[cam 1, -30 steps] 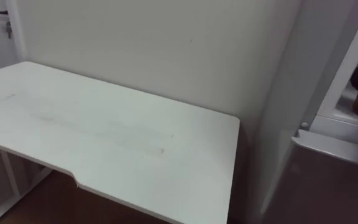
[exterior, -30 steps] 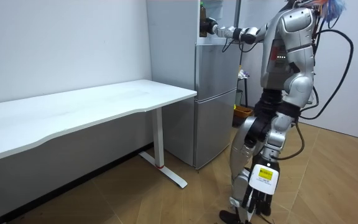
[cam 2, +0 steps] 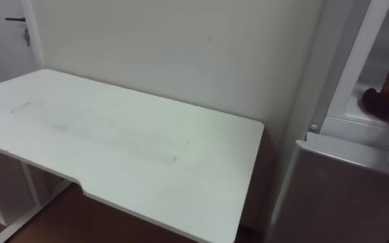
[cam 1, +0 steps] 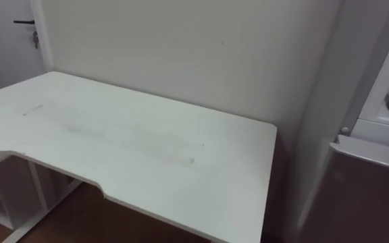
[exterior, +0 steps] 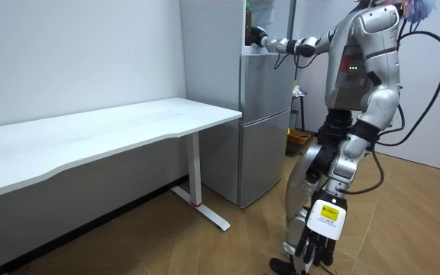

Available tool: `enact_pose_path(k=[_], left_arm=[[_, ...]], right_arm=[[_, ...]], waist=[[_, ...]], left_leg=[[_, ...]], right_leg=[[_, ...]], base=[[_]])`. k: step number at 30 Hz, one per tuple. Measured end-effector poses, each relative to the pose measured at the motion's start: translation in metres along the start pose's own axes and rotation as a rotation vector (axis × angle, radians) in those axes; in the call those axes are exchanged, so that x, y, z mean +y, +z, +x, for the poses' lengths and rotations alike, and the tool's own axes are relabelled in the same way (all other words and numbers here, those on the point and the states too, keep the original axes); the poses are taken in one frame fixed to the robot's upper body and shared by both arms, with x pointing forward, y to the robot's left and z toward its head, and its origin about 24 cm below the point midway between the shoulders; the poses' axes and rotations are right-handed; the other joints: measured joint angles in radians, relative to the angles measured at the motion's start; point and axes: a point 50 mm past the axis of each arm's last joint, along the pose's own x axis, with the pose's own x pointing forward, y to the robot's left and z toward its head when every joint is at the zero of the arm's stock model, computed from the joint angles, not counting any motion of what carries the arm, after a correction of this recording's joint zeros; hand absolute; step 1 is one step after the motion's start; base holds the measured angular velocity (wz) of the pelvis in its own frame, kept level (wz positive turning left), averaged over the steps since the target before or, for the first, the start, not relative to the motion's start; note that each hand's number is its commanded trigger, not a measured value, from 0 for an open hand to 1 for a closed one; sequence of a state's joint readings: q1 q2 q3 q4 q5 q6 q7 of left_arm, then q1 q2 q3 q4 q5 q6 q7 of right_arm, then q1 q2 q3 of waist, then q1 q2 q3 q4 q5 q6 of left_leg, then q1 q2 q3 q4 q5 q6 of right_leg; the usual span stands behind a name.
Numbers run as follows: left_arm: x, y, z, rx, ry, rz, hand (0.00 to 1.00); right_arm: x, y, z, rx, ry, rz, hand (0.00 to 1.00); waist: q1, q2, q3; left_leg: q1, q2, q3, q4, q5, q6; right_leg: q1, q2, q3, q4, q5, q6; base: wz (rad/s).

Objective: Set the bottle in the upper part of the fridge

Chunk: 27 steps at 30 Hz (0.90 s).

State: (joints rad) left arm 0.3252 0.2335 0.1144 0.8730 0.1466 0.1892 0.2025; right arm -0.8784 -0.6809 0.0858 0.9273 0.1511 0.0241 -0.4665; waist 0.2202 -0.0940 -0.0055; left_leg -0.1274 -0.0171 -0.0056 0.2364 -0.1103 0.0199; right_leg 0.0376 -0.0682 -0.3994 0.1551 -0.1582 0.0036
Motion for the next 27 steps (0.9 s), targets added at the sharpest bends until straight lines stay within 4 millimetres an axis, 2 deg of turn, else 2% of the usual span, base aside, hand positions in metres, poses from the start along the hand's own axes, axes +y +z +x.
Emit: enact_pose_path(k=[3, 5, 21, 27], left_arm=[[0.0019, -0.0009, 0.0003, 0.002, 0.003, 0.002, 0.0], [0.0018, -0.0008, 0.0003, 0.001, -0.001, 0.002, 0.0], [0.0055, 0.0013, 0.0014, -0.012, -0.003, 0.002, 0.0], [0.0046, 0.0022, 0.0014, -0.016, -0.004, 0.002, 0.0]], right_arm=[[0.0008, -0.0009, -0.0001, 0.009, 0.022, 0.02, 0.0], [0.0025, -0.0008, -0.0003, 0.017, 0.047, 0.043, 0.0], [0.0068, -0.0024, -0.0009, 0.039, 0.127, 0.086, 0.0], [0.0098, -0.0044, -0.0021, 0.061, 0.175, 0.137, 0.0]], waist=[[-0.013, -0.012, 0.0028], [-0.021, -0.018, 0.0016], [-0.039, -0.026, 0.0037], [-0.053, -0.036, 0.0007]], left_leg=[[0.001, 0.0, 0.001, -0.001, 0.001, -0.001], [0.002, 0.0, 0.003, 0.0, 0.001, -0.001], [0.055, -0.001, 0.004, -0.017, -0.007, -0.006], [0.081, -0.003, 0.006, -0.031, -0.008, -0.007]], right_leg=[[0.004, 0.002, -0.003, -0.004, 0.0, 0.0], [0.004, 0.002, -0.003, -0.003, 0.0, 0.0], [0.049, 0.004, 0.014, -0.021, -0.008, 0.002], [0.07, 0.003, 0.02, -0.02, -0.011, 0.003]], base=[[0.01], [0.0], [-0.01], [-0.02]])
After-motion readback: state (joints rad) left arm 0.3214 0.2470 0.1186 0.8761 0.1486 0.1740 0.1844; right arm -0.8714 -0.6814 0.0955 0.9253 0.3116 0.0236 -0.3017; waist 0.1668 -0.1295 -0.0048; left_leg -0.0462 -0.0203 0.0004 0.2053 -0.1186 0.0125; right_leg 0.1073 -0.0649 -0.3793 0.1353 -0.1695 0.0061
